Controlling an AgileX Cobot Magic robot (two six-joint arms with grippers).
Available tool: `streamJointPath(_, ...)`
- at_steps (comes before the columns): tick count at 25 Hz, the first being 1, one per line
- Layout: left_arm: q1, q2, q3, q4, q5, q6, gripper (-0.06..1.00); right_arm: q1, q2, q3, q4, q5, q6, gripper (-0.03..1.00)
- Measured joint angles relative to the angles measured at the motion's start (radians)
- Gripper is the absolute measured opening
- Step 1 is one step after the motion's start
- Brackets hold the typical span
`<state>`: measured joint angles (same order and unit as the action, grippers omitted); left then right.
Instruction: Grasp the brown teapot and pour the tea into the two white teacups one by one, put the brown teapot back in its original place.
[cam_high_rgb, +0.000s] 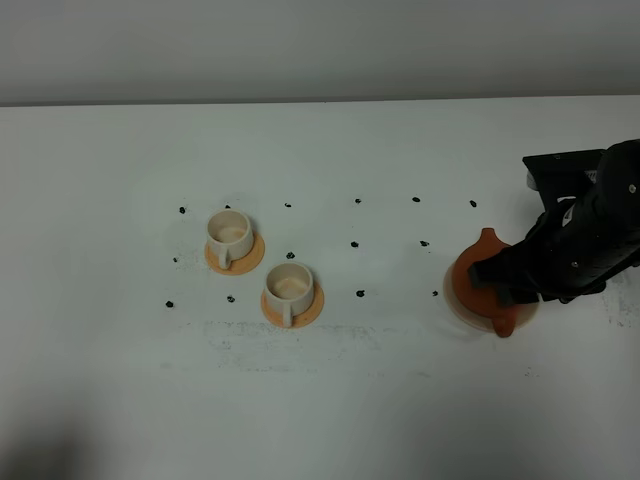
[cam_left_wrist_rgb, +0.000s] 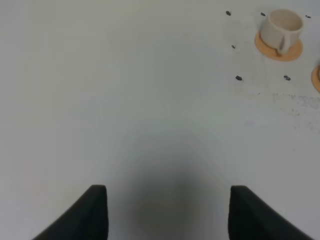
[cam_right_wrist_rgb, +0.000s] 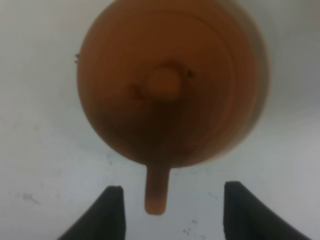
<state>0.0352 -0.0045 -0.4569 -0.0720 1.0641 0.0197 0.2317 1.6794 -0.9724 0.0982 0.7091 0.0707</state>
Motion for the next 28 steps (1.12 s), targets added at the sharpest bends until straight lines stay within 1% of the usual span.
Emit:
streamJointPath(17, 0.0, 0.0, 0.0, 0.0, 0.0, 0.0, 0.5, 0.0, 0.067, 0.0, 0.01, -0.042, -0.006, 0.43)
streamJointPath(28, 0.0, 0.0, 0.0, 0.0, 0.0, 0.0, 0.5, 0.0, 0.097, 0.0, 0.011, -0.043, -0.006, 0.43)
